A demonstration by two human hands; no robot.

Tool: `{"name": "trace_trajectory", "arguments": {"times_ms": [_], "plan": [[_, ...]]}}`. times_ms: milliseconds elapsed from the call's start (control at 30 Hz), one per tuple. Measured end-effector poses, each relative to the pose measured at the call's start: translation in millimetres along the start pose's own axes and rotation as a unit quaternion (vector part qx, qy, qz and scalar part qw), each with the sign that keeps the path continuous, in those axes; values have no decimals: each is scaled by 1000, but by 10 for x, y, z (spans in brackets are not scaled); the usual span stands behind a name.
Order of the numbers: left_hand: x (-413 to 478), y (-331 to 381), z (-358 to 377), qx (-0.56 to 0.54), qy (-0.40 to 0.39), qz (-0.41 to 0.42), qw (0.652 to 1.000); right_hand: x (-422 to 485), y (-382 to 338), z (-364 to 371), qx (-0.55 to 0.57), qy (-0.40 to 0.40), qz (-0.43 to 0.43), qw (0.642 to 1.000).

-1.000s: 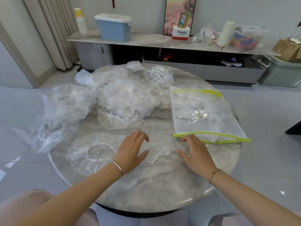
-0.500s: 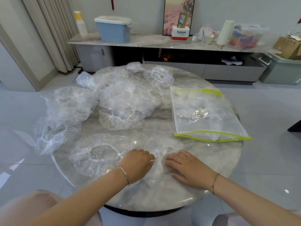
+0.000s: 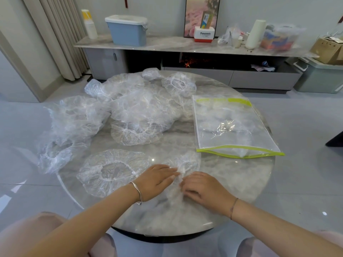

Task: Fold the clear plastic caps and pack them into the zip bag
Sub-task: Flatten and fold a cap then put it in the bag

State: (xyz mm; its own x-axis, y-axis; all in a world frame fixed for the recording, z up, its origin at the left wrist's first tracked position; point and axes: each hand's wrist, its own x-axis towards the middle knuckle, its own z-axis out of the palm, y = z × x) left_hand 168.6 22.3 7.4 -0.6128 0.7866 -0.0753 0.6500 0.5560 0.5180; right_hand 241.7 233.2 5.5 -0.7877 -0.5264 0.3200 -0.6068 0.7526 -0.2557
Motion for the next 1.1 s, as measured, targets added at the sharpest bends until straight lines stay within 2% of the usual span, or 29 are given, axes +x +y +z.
{"name": "trace_trajectory", "arguments": {"times_ms": [33, 100, 200, 267, 433, 467, 533, 600, 700, 800, 933, 1000, 1100], "plan": [[-12, 29, -49, -39, 15, -6, 999, 26, -33, -43, 79, 7, 89, 993], [-35, 57, -101, -138, 58, -42, 988, 61, -44, -94, 253, 35, 241, 936], [-23, 43, -139, -198, 75, -109, 971, 156, -9, -154, 404, 106, 354, 837], [21, 15, -89, -180, 77, -121, 973, 194, 26, -146, 407, 117, 398, 814], [89, 14, 48, -132, 143, -149, 970, 151, 150, -6, 347, 118, 460, 808], [87, 18, 62, -135, 155, -153, 967, 148, 145, 7, 323, 126, 458, 819], [92, 23, 82, -130, 171, -156, 964, 139, 115, -4, 201, 164, 412, 873], [102, 39, 97, -134, 184, -165, 960, 138, 38, -59, 86, 193, 293, 933], [131, 50, 110, -144, 196, -178, 954, 120, -65, -31, 9, 127, 155, 980], [129, 99, 89, -135, 193, -166, 958, 49, -65, 108, 4, 30, 155, 987], [120, 64, 102, 34, 180, -33, 982, -35, 46, 174, 8, -79, 177, 981], [118, 33, 75, 103, 121, 16, 987, -47, 83, 168, 3, -112, 164, 980], [62, -16, 100, 164, 23, 14, 986, -58, 106, 162, -13, -144, 149, 978]]}}
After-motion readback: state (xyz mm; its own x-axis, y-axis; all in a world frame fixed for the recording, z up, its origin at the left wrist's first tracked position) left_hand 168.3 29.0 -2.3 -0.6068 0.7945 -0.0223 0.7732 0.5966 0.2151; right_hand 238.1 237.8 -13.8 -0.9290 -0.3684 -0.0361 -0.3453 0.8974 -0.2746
